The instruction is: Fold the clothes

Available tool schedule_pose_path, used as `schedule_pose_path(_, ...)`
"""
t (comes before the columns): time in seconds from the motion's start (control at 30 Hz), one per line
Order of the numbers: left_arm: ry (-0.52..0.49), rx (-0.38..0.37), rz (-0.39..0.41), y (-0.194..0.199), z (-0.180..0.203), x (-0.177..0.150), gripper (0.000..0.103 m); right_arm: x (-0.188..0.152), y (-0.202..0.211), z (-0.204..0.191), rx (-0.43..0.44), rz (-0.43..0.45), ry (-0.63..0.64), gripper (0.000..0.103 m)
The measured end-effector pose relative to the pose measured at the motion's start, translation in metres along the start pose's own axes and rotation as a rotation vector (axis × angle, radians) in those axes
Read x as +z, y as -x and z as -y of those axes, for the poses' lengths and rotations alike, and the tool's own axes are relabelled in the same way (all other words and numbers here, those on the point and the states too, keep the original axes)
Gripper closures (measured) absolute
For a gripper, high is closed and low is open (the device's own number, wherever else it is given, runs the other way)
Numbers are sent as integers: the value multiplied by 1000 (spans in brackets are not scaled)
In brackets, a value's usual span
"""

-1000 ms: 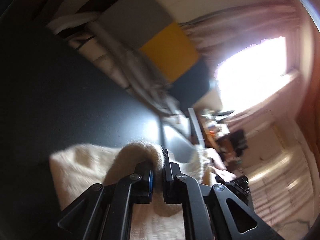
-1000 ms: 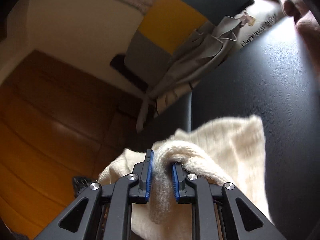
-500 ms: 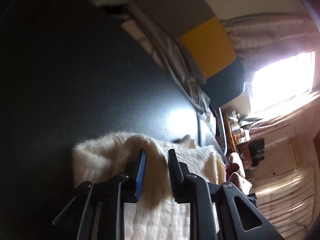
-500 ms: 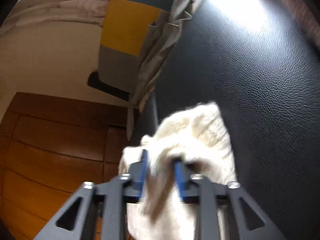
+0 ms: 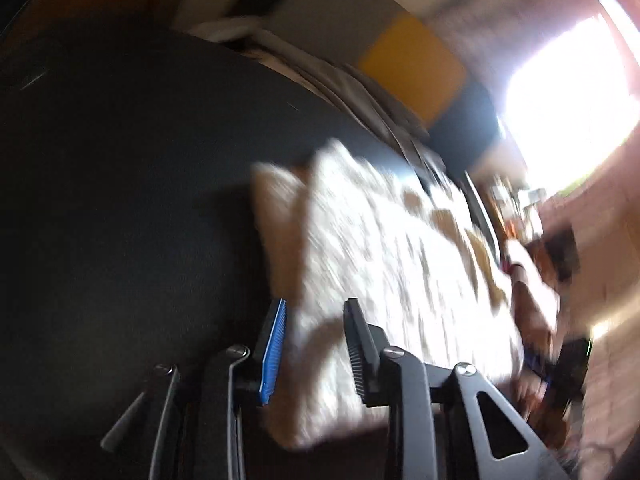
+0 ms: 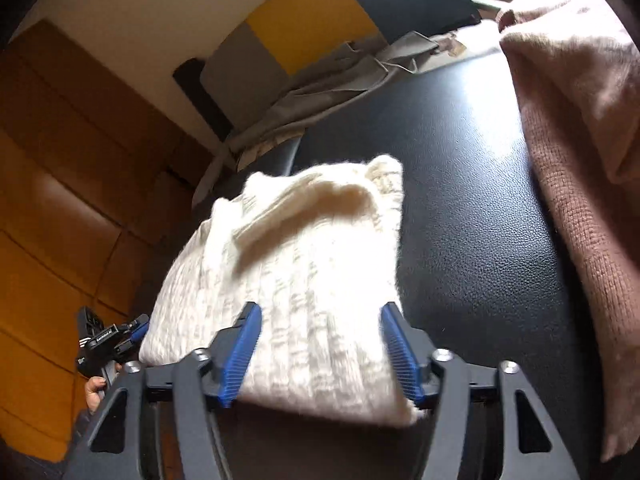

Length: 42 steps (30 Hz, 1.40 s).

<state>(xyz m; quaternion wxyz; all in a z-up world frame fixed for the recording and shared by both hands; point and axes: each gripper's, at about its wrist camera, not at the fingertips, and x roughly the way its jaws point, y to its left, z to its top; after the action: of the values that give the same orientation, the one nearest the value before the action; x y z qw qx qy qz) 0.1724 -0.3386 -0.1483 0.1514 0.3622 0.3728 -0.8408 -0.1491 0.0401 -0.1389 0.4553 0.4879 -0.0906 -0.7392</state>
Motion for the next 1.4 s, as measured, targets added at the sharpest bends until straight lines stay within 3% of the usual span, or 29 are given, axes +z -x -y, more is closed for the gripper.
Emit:
schedule_pose_path(0.03,-41,18,-24,-3,4,-4,88,-1,-1,-2,-16,-15,13,58)
schedule_pose_path(0.1,-97,49,-44,0,9,-6,96,-3,-5,-7,-49,-47,38,78)
schedule_pose_path(0.2,-169,106,-67,14,11,-9,97,-11,-15,-6,-132,-141,79,87)
schedule_pose_path(0.3,-218,177,-94,27,4,-20,96,-34,-1,-9,-166,-205,126,87)
schedule_pose_path(0.4,-209,237,-59,44,2,-26,84,-61,9,-10,-164,-235,154,86)
schedule_pose_path(0.5,-209,261,32,70,12,-24,85,-81,34,-8,-76,-178,108,70)
schedule_pose_path(0.57,-252,183,74,77,36,-24,83,-87,49,-7,-68,-145,110,64)
schedule_pose_path(0.63,-330,105,77,73,67,-25,82,-87,61,-5,-60,-119,116,63)
schedule_pose_path(0.7,-448,69,30,49,104,-31,82,-84,70,-2,-30,-99,118,63)
schedule_pose_path(0.8,-612,63,-63,4,153,-45,82,-79,59,-2,-8,-136,138,62)
schedule_pose_path(0.97,-756,-84,-148,-31,217,-69,82,-87,43,-10,68,-207,170,60)
schedule_pose_path(1.03,-801,-98,-170,-40,234,-77,82,-89,36,-16,110,-227,184,59)
schedule_pose_path(1.13,-811,-98,-242,-65,247,-96,80,-79,32,-9,259,-168,73,58)
schedule_pose_path(1.23,-777,-135,-251,-68,245,-104,77,-84,34,-10,407,-248,65,57)
schedule_pose_path(1.3,-719,-196,-278,-66,238,-105,77,-97,33,-3,331,-324,93,54)
schedule_pose_path(1.37,-696,-212,-269,-68,241,-107,77,-111,33,5,250,-399,121,58)
schedule_pose_path(1.4,-693,-211,-259,-70,244,-108,77,-112,38,11,242,-379,95,59)
